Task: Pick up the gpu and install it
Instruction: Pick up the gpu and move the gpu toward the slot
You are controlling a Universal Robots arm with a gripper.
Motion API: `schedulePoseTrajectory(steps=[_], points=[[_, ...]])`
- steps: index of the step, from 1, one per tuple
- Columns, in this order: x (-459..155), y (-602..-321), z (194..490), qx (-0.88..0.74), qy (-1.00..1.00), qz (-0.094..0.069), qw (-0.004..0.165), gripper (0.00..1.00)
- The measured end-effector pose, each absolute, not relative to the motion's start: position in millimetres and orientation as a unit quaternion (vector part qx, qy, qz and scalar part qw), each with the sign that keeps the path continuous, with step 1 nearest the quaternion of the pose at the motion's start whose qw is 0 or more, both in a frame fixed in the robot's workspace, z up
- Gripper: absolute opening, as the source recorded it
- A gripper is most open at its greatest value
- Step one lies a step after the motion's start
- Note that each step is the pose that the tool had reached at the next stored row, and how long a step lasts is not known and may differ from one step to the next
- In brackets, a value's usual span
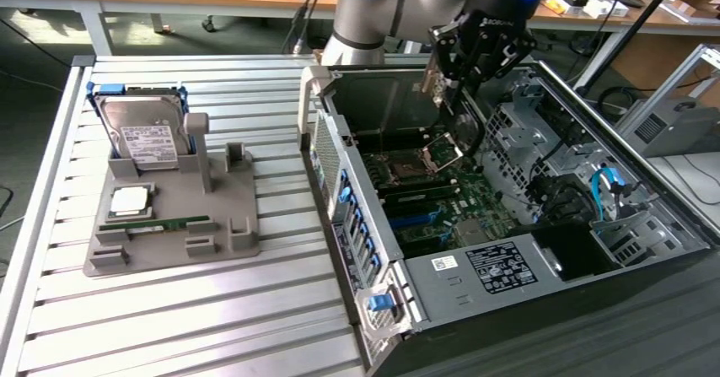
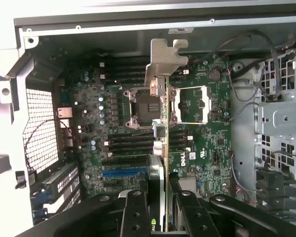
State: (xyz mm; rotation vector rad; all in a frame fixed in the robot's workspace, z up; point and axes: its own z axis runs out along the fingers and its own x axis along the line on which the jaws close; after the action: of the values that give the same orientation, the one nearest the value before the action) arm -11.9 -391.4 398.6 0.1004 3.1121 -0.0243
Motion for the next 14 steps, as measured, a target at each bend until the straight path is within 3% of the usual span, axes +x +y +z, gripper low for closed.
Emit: schedulePoseTrajectory(steps=[14], points=[[-2.8, -391.4, 391.7, 0.032, 0.999, -0.011, 0.014, 0.27]])
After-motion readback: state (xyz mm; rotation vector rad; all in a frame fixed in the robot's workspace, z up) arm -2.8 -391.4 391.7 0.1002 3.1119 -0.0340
